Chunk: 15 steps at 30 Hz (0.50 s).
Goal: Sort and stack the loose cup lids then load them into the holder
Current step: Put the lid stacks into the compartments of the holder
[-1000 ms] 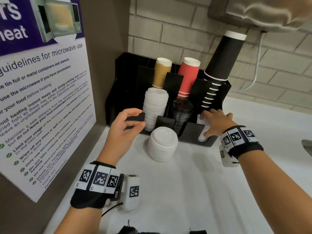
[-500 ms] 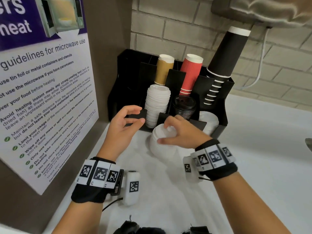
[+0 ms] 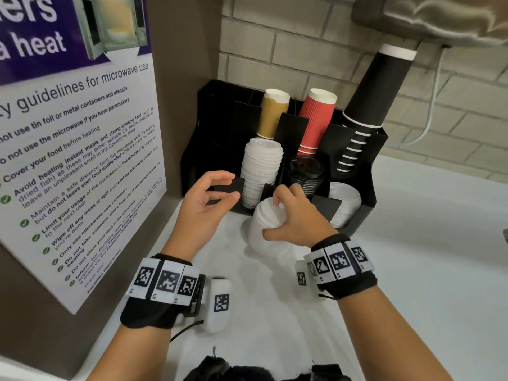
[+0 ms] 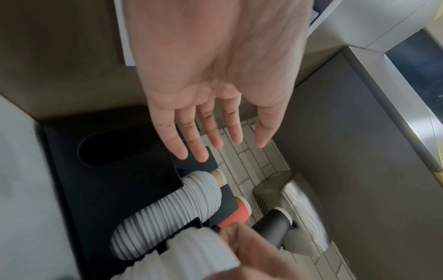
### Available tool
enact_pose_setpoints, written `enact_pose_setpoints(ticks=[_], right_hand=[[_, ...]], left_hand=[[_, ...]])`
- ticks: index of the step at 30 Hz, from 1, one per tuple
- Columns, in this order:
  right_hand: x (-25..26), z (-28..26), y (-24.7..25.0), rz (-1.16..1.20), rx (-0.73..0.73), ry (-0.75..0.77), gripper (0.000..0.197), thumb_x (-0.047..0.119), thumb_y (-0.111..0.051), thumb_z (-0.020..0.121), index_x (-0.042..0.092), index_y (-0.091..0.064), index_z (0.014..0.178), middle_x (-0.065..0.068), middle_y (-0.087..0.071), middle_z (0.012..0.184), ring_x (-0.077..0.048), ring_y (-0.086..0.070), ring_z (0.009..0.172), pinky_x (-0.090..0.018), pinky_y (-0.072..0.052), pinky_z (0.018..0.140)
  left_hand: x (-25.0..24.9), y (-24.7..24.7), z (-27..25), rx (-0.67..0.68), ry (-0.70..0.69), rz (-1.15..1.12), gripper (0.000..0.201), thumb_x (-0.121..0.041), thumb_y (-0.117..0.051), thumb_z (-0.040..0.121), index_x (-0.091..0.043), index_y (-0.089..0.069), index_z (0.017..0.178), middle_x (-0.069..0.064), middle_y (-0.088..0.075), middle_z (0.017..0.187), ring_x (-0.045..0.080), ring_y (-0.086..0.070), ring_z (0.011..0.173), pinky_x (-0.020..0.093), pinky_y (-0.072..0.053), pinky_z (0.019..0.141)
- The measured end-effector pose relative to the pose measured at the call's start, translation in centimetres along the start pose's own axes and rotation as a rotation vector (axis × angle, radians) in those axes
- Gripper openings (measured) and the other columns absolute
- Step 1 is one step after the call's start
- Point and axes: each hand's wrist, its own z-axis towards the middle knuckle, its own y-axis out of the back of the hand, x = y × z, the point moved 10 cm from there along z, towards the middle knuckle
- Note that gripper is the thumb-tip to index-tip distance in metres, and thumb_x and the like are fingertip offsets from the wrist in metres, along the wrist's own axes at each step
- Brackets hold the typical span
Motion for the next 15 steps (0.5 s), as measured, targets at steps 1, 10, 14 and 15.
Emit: enact_pose_setpoints(ticks=[1,10,14,15], right_hand=[[0.1,-0.1,0.9,0.036,-0.037,0.003,0.057,0.031,-0.083,0.06,0.02,-0.041,0.097,-0.001,-0.037,0.105,-0.022,-0.046,0.084,-0.027,-0.04,0.069],[4.1,-2.7,3.3,0.706,-0.088,0.093,0.051,0.031,-0.073,0.07,0.026,-0.047,0.114,-0.006,-0.054,0.115,-0.025,-0.061,0.101,-0.033,-0.053,0.084],[4.0,-3.4,1.9,0.806,0.037,0.085,0.068,0.031,-0.074,0.073,0.041,-0.041,0.131,-0.001,-0.059,0.122,-0.018,-0.063,0.108,-0.043,-0.05,0.098],[3.8,-3.5,1.8,0.819,0.046,0.087,0.068,0.032,-0.076,0.073,0.042,-0.042,0.132,-0.002,-0.06,0.122,-0.017,-0.063,0.11,-0.045,-0.048,0.1]], left_hand=[[0.0,0.0,0.0,0.0,0.003,-0.005,0.031,-0.01,-0.067,0.088,-0.034,-0.059,0.107,-0.013,-0.059,0.113,-0.003,-0.063,0.086,0.009,-0.046,0.075],[0.3,-5.3,-1.2,0.309,0.073,-0.156,0.093,-0.033,-0.087,0.057,-0.046,-0.041,0.137,-0.005,-0.047,0.144,0.016,-0.057,0.123,0.039,-0.049,0.102],[0.2,-5.0,-1.3,0.311,0.057,-0.151,0.092,-0.03,-0.087,0.057,-0.045,-0.043,0.137,-0.003,-0.047,0.141,0.017,-0.059,0.119,0.04,-0.052,0.097],[0.2,-4.9,-1.3,0.32,0.059,-0.147,0.092,-0.03,-0.087,0.057,-0.044,-0.043,0.137,-0.003,-0.047,0.141,0.016,-0.059,0.118,0.039,-0.054,0.094]])
